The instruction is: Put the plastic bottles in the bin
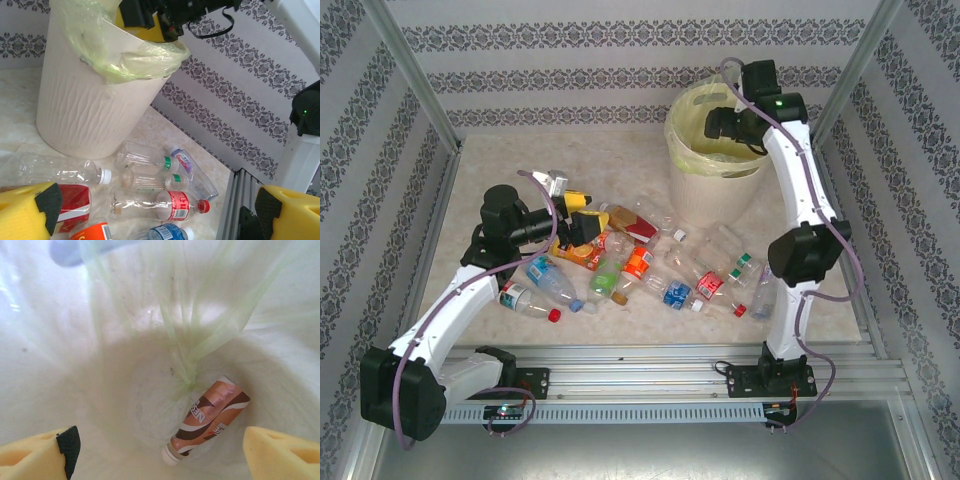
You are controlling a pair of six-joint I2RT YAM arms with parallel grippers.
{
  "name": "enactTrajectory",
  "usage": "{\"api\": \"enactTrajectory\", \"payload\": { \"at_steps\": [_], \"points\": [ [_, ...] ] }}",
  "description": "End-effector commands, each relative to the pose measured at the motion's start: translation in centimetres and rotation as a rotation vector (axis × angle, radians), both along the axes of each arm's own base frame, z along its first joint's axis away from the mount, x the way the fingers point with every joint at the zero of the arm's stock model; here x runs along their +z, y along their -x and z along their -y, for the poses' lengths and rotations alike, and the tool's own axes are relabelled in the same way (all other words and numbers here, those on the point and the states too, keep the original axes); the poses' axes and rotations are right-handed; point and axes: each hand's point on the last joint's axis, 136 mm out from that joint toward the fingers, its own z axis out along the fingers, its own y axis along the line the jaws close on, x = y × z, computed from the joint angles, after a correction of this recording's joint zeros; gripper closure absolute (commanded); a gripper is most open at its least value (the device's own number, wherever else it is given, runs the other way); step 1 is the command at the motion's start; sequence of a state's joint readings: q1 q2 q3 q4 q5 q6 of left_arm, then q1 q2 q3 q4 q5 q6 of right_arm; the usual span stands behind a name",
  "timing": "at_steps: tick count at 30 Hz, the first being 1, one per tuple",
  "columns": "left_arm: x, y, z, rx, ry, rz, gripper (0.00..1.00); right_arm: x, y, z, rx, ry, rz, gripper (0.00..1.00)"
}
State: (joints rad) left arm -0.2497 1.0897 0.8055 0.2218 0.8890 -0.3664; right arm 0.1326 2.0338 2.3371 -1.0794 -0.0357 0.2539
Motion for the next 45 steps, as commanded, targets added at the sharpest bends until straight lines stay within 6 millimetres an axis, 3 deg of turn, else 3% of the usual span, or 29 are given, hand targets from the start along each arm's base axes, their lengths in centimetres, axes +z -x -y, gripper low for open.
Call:
{"api": "enactTrajectory", "payload": {
  "at_steps": [1,9,13,19,24,28,35,39,45],
  "points": [
    [1.5,0.8,0.9,-0.064,-0.01,0.037,0.0,5.7,2.0,0.5,0.02,0.014,0.148,0.15],
    [0.6,1.5,1.8,-0.135,-0.046,-0.002,0.0,9.1,7.0,-0.1,0.079,0.062,0.229,0.15],
    [-0.2,2.0,2.7,-0.161,-0.085,-0.027,0.0,8.8,10.7,-0.5,0.076,0.081,0.22,0.15],
    [-2.5,3.1,4.1,-0.205,-0.19,-0.073,0.0,5.2,17.9,-2.1,0.123,0.07,0.155,0.2],
    [-4.6,4.9,4.5,-0.257,-0.271,-0.174,0.0,1.0,24.1,-5.4,0.279,0.009,0.076,0.24],
    [-6.6,6.8,3.6,-0.273,-0.334,-0.261,0.0,-2.5,27.5,-7.8,0.384,-0.041,0.011,0.28],
    [-7.9,9.0,2.5,-0.277,-0.372,-0.289,0.0,-8.4,30.0,-10.8,0.504,0.044,-0.08,0.29],
    [-8.8,8.4,2.1,-0.225,-0.381,-0.267,0.0,-11.3,30.4,-12.1,0.56,0.094,-0.118,0.27],
    [-8.2,8.5,1.9,-0.204,-0.369,-0.224,0.0,-14.2,30.7,-14.0,0.654,0.145,-0.199,0.24]
  ]
}}
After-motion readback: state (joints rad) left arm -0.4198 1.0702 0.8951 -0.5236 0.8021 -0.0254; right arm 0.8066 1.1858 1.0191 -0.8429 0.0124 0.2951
